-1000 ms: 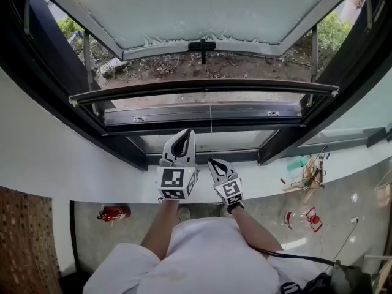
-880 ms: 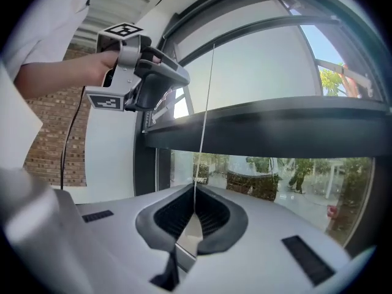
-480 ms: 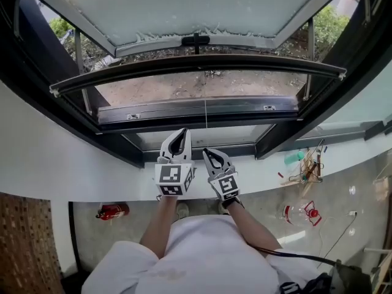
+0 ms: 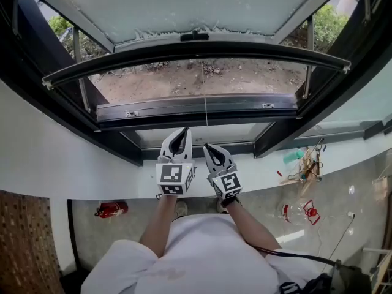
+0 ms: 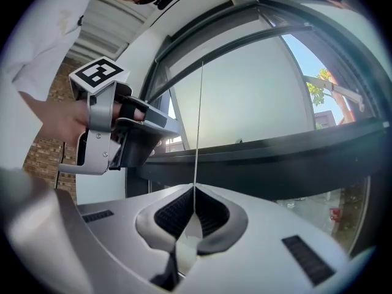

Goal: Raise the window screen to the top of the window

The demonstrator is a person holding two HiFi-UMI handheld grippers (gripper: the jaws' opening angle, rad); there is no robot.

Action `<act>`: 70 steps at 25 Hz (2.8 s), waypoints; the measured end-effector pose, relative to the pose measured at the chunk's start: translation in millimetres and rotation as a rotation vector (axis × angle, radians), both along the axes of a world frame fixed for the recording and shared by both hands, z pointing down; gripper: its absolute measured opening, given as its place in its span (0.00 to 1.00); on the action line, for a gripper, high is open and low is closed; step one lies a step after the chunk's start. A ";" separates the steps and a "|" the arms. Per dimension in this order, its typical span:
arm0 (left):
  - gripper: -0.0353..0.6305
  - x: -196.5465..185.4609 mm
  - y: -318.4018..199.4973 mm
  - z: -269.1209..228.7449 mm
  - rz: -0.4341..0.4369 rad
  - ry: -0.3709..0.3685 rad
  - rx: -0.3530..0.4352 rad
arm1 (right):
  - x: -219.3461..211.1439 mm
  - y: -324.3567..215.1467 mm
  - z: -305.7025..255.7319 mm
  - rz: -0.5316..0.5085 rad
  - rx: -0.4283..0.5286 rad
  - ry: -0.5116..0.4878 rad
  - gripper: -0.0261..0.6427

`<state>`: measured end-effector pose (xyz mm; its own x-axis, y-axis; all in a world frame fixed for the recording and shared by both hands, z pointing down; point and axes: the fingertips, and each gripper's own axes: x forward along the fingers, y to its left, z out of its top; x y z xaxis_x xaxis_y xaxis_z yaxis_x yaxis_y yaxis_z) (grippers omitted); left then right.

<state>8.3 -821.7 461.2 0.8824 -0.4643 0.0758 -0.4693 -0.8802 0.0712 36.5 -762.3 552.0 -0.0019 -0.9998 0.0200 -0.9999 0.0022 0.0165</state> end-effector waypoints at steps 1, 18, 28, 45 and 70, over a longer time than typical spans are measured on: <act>0.06 -0.1 0.4 0.9 0.001 -0.001 -0.001 | 0.7 0.1 -2.1 0.002 0.006 -0.006 0.04; 0.06 -4.5 4.6 -4.3 -0.012 -0.009 0.040 | 5.9 -1.0 -65.8 -0.003 0.195 -0.009 0.04; 0.06 -1.0 11.8 -6.3 0.005 -0.025 0.076 | 7.2 6.2 -83.1 0.007 0.231 -0.015 0.04; 0.06 6.2 19.6 -39.7 0.044 0.057 0.062 | 25.2 18.1 -129.5 0.049 0.323 0.032 0.04; 0.06 -3.4 23.7 -95.2 0.031 0.154 0.105 | 3.5 19.4 -215.4 -0.062 0.498 0.039 0.04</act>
<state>4.9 -798.0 366.0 0.8937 -0.4354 -0.1086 -0.4329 -0.9002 0.0466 40.0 -742.9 336.5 -0.0700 -0.8859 -0.4585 -0.9967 0.0436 0.0679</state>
